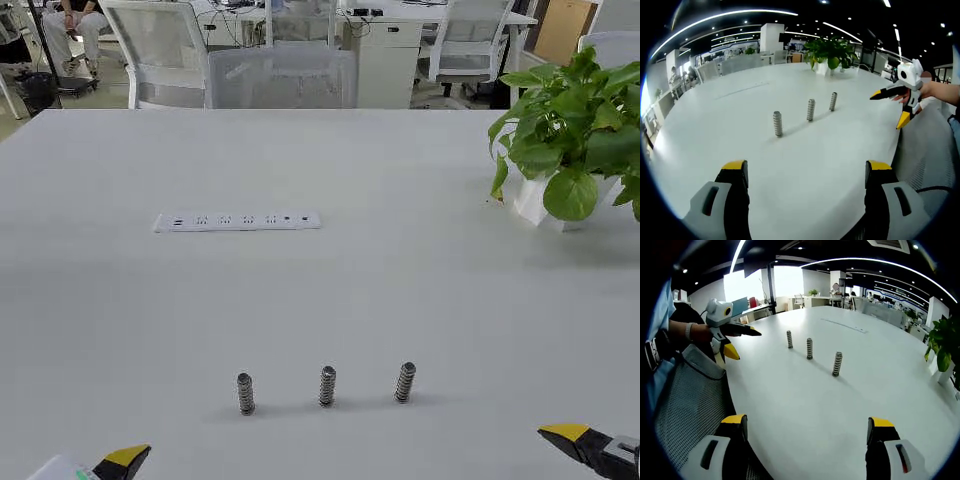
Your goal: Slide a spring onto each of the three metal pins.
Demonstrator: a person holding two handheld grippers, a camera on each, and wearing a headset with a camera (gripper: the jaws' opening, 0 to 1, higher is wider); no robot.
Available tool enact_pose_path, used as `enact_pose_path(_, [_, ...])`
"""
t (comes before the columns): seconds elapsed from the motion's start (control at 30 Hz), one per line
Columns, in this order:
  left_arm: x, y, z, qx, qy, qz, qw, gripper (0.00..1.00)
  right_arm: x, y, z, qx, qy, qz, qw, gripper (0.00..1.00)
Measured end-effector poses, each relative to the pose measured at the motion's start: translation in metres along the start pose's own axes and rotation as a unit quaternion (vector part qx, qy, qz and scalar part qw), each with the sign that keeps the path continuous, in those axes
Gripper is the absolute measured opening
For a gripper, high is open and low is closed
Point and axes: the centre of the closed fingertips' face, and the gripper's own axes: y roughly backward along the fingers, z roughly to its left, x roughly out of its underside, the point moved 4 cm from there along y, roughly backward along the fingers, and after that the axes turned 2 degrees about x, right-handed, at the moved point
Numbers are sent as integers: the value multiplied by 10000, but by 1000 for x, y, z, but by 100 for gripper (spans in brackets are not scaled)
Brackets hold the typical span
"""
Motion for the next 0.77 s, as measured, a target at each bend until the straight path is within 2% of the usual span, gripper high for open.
enact_pose_path(0.2, [2, -2, 2, -41, 56, -15, 10000, 96, -1, 0, 3, 8, 12, -61, 10000, 99])
enact_pose_path(0.53, [3, -1, 7, -73, 97, -22, 9999, 96, 1, -1, 7, -41, 36, -8, 10000, 99])
enact_pose_path(0.67, [2, -1, 8, -66, 105, -17, 9999, 96, 5, -5, 11, -87, 120, 118, 9998, 99])
enact_pose_path(0.77, [2, -1, 8, -58, 82, -9, 9999, 96, 4, -7, 13, -123, 119, 118, 9998, 99])
